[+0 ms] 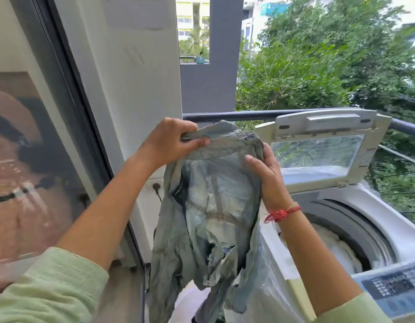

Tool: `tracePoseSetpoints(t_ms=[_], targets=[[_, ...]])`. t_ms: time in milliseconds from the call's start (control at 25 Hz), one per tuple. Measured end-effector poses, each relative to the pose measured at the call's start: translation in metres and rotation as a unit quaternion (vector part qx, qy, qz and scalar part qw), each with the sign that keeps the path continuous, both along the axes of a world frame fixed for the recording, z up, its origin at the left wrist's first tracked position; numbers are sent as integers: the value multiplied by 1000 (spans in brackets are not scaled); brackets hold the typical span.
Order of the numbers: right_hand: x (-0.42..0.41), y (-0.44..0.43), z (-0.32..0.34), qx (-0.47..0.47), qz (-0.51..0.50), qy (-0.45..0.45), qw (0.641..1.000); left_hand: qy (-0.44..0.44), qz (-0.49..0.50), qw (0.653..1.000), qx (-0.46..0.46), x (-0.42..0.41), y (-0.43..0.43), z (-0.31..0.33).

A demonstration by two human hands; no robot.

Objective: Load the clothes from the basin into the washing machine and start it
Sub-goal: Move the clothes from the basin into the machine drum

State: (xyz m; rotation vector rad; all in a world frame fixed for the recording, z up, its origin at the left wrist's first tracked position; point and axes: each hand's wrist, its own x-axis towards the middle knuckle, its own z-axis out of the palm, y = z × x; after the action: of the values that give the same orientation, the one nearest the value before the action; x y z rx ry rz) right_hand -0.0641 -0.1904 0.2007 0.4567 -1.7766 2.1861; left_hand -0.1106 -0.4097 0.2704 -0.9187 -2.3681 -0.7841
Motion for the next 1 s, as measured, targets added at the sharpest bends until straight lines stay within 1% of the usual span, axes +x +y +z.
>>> tracePoseSetpoints(t_ms=[40,80,120,160,200,240,280,320,360,400,440,520,560,600,640,680,720,760,800,840,920,960,1000], targets=[[-1,-2,9,37,33,8,999,7,-8,1000,-3,-2,6,8],[-6,-5,15,77,43,15,996,14,-11,1000,-4,-4,12,15],[-14,-4,21,106,25,28,994,18,-12,1000,-5,-8,18,20],[-23,-1,28,108,-10,45,993,13,-12,1000,-10,-11,25,25],[-33,5,34,87,-50,64,993,-14,-11,1000,-22,-16,30,28],[-42,14,43,53,-80,76,993,-68,-5,997,-38,-22,35,29],[-49,26,53,28,-91,93,991,-143,4,988,-54,-27,41,26],[-56,39,63,23,-94,115,989,-219,9,974,-65,-31,50,21],[-60,51,72,33,-94,139,985,-271,13,960,-66,-36,61,12],[-65,64,78,31,-98,155,983,-295,11,954,-55,-38,74,2],[-72,81,84,5,-109,151,982,-314,4,949,-28,-38,90,-9],[-85,125,95,-97,-144,94,980,-363,-33,929,63,-38,128,-36],[-93,151,96,-131,-164,69,975,-378,-52,918,107,-37,151,-47],[-101,176,96,-142,-174,63,972,-366,-60,919,135,-41,173,-58],[-109,200,93,-129,-179,75,972,-318,-41,938,134,-46,197,-65],[-114,220,87,-92,-186,111,972,-251,-7,961,117,-53,218,-66],[-118,240,82,-31,-203,163,965,-178,30,978,102,-59,240,-61],[-120,258,76,47,-220,219,949,-107,71,987,95,-66,258,-52],[-119,275,74,126,-236,274,924,-42,98,989,99,-71,273,-40],[-121,294,73,215,-248,327,886,28,116,988,98,-76,286,-25],[-126,332,72,392,-277,405,779,164,144,975,51,-88,308,1],[-131,350,71,456,-293,411,733,211,157,965,28,-94,319,14],[-135,367,72,498,-307,399,706,239,167,956,12,-98,329,27]])
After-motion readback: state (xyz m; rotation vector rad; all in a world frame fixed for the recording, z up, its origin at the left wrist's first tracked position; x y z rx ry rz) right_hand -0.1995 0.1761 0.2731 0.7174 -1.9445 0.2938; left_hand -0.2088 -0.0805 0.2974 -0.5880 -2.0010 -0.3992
